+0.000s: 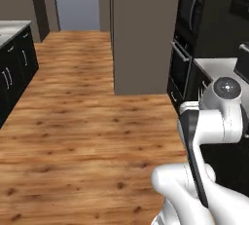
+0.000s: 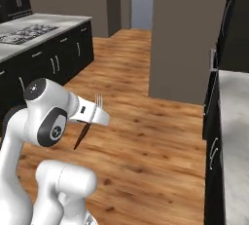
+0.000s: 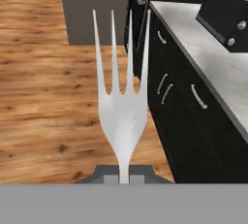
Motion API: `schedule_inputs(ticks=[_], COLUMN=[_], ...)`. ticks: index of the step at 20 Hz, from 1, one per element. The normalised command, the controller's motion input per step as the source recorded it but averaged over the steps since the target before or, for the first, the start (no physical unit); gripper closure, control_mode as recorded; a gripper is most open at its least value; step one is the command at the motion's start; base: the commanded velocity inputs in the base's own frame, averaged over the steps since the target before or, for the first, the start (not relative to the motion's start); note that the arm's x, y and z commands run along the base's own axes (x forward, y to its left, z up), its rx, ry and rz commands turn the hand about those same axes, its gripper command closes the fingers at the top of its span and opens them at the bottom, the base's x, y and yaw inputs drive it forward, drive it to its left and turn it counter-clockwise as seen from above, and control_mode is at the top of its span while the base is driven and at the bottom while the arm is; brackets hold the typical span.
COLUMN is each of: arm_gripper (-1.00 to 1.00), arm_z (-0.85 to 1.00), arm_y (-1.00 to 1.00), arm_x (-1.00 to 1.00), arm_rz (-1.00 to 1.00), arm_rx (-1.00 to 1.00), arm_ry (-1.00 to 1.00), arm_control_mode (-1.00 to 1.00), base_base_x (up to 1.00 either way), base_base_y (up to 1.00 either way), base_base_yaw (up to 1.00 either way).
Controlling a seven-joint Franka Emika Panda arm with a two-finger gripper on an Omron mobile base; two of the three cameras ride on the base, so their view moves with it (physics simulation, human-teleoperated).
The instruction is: Organize the utensils by type. Pick up the wooden spoons from the counter and place them in the open cabinet. Then pick up the metallic utensils from the counter and place them in the open drawer.
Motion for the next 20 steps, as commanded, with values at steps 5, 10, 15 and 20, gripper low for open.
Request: schedule_inputs(ticks=[5,10,15,20], arm_gripper=[1.00,1.00,1.00,1.00], arm_z=[0.00,0.00,0.00,0.00], arm_y=[0.00,0.00,0.00,0.00], arm_x=[0.00,0.00,0.00,0.00], arm_rz=[0.00,0.00,0.00,0.00], arm_rx=[0.00,0.00,0.00,0.00], arm_ry=[0.00,0.00,0.00,0.00], arm_control_mode=[1.00,1.00,1.00,1.00], base_base_x=[-0.19,-0.15,-0.08,0.00], base_base_y=[0.00,0.00,0.00,0.00], base_base_yaw=[0.60,0.60,0.58,0.55])
